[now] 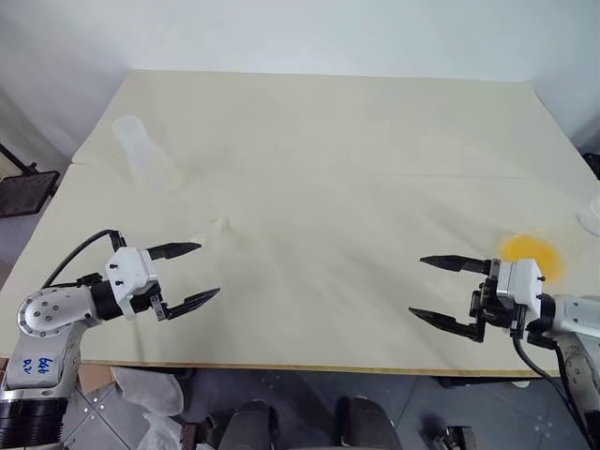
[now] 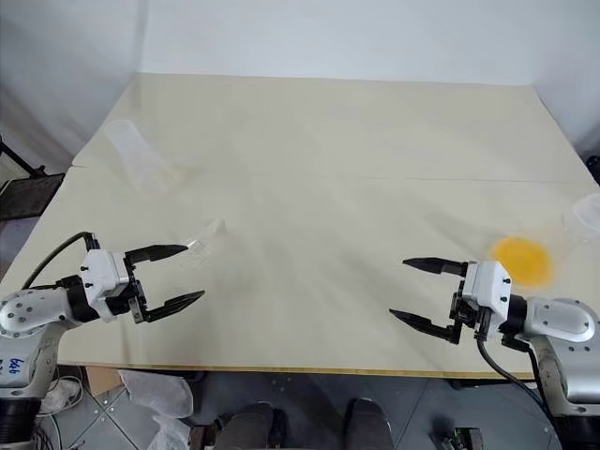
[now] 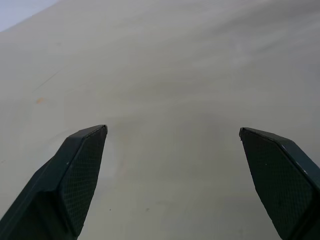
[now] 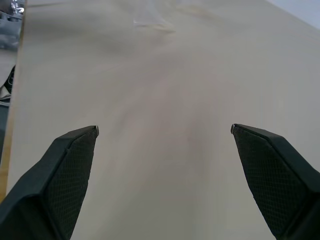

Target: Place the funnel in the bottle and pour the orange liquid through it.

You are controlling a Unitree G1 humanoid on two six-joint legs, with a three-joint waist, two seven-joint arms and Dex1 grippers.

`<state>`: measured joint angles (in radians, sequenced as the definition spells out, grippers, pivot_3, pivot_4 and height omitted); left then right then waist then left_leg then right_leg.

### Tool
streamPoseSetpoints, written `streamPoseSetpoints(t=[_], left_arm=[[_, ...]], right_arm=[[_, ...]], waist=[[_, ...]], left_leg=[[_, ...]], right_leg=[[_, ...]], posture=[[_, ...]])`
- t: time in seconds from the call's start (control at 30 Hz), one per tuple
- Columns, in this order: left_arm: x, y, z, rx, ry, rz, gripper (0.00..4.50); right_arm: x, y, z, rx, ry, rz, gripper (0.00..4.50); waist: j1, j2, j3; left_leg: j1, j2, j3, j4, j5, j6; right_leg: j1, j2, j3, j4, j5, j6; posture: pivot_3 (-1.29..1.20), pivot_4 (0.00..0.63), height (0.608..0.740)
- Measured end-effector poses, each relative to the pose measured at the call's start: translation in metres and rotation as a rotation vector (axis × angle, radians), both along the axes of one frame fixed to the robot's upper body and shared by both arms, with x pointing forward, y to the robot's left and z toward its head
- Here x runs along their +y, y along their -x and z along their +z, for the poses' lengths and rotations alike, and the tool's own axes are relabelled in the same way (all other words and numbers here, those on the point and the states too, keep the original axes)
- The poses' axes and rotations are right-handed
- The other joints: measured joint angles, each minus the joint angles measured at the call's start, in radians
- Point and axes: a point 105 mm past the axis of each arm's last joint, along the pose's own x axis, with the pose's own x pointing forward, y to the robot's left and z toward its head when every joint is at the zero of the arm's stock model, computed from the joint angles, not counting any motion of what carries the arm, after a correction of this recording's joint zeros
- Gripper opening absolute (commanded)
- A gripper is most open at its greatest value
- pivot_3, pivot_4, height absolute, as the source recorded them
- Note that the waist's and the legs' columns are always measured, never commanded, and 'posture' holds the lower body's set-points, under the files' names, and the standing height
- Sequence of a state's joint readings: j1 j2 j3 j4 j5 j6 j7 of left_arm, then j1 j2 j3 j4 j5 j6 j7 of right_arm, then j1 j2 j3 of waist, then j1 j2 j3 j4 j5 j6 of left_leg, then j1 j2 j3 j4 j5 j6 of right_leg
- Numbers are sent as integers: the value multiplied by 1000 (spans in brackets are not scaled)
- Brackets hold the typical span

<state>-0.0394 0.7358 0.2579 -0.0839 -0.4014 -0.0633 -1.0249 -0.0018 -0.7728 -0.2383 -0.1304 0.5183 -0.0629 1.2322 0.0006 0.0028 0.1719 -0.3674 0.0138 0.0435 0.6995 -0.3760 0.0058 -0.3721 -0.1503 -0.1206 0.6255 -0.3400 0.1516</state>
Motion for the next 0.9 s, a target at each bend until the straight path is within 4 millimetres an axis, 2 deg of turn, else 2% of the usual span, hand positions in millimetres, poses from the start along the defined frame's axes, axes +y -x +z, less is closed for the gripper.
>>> streamPoseSetpoints(t=[0.13,0.23,0.33,0.47,0.53,0.63,0.73,0.8,0.9], left_arm=[[-5,0,4,-14,44,4,4500],[2,-1,6,-12,84,62,4500],[13,-3,8,-10,166,177,4500],[46,-5,7,-19,373,455,4500],[66,4,-4,-7,443,615,4500],[84,18,-24,26,481,767,4500],[102,28,-29,-28,547,923,4500],[109,29,-28,-56,566,993,4500],[106,15,-16,-80,561,982,4500]], right_arm=[[1,-3,2,-8,-19,-9,4453],[9,-8,3,-12,-66,-13,4453],[26,-17,13,-42,-172,-19,4453],[49,-28,32,-98,-286,-26,4453],[59,-32,36,-108,-323,-28,4453],[65,-35,41,-125,-337,-33,4453],[73,-37,44,-150,-329,-12,4453],[77,-36,42,-159,-307,3,4453],[79,-37,34,-158,-266,15,4453]], waist=[[-1,0,0],[-6,0,0],[-6,0,0],[-6,0,0],[-8,0,0],[2,-1,0],[3,-1,0],[5,-2,0],[7,-2,-1]], left_leg=[[0,0,0,0,0,0],[0,1,0,0,0,0],[0,1,0,0,0,0],[0,1,-1,0,0,0],[0,0,-2,0,0,0],[0,0,-3,1,0,0],[0,0,-4,1,0,0],[0,0,-5,1,0,0],[0,-1,-5,1,0,0]], right_leg=[[0,0,0,0,0,0],[0,0,0,0,0,0],[0,0,0,1,0,0],[0,0,0,1,0,0],[0,0,0,1,0,0],[0,0,-1,1,0,0],[2,0,0,0,0,0],[2,0,-2,0,0,0],[3,0,-2,0,0,0]], posture=[[0,150,740],[0,150,740],[0,150,740],[0,150,740],[0,150,740],[0,150,740],[0,150,740],[0,150,740],[0,150,740]])
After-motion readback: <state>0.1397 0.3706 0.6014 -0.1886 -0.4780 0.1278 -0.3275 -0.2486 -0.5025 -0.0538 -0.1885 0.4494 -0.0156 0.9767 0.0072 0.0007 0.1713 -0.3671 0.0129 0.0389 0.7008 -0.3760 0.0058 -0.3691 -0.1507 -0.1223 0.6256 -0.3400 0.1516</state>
